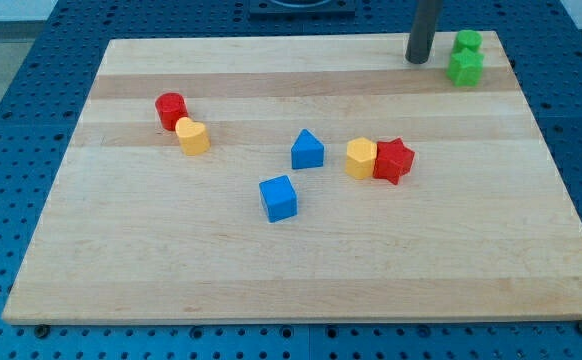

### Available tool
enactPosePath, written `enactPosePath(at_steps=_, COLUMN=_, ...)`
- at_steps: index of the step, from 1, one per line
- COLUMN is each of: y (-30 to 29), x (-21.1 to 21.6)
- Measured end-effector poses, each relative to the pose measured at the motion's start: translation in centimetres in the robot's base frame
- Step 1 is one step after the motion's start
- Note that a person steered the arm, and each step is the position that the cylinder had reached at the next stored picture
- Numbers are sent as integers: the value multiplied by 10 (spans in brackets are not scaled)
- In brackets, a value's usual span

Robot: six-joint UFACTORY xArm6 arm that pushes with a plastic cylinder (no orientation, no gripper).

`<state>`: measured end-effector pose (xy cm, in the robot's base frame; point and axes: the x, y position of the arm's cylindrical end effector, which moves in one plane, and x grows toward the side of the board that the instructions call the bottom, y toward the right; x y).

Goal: Nudge the green circle right a bit

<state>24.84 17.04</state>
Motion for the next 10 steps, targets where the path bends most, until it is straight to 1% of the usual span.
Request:
enactPosePath(at_steps=6, y=47, x=2)
enactPosePath(at_steps=10, y=41, x=5)
